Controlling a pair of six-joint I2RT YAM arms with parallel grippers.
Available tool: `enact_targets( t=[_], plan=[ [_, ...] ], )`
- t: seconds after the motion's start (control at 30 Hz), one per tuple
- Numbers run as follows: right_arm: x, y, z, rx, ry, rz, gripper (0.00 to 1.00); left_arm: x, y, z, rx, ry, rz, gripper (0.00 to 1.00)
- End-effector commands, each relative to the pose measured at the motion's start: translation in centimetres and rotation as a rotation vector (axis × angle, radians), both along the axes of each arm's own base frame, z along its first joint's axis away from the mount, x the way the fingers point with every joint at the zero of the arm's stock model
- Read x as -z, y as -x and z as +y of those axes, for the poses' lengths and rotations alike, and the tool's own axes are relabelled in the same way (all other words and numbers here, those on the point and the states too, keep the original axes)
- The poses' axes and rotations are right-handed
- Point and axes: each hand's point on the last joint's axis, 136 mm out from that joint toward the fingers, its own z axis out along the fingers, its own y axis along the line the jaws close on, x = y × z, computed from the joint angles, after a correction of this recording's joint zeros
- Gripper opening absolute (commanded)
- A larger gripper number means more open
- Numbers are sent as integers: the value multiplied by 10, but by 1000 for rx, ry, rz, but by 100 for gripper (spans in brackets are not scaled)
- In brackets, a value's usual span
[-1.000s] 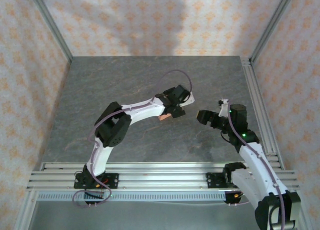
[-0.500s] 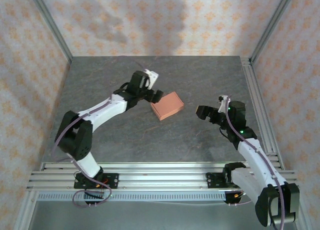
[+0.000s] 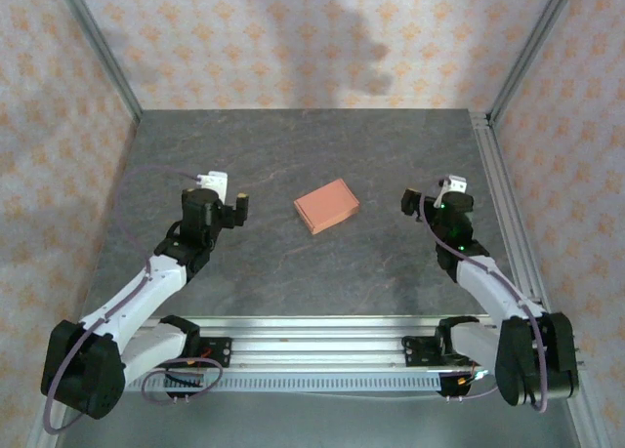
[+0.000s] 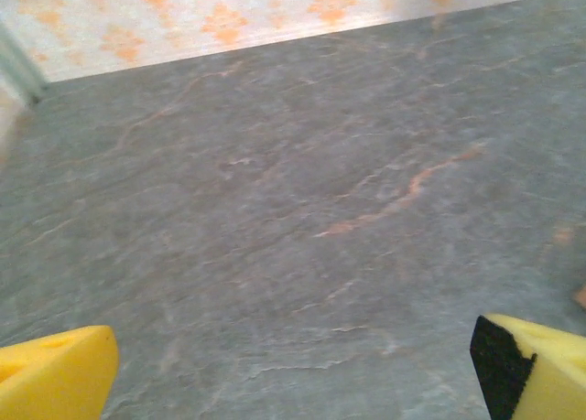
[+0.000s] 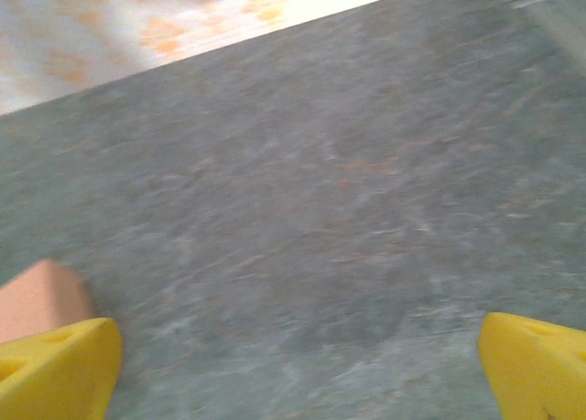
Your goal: Fold the paper box
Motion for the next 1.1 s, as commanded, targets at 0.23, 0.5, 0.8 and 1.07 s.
enact_targets(
  t=[0.23, 0.5, 0.8, 1.07],
  plan=[
    [19, -27, -49, 183, 137, -146, 99, 34, -27, 41, -104, 3, -114, 100],
    [48, -41, -44, 102, 69, -126, 99, 76, -46, 54, -127, 72, -88, 100],
    [51, -44, -49, 125, 77, -91, 99, 81, -51, 63, -159, 89, -57, 100],
    [51, -44, -49, 125, 77, -92, 99, 80, -52, 63, -159, 89, -60, 100]
  ],
)
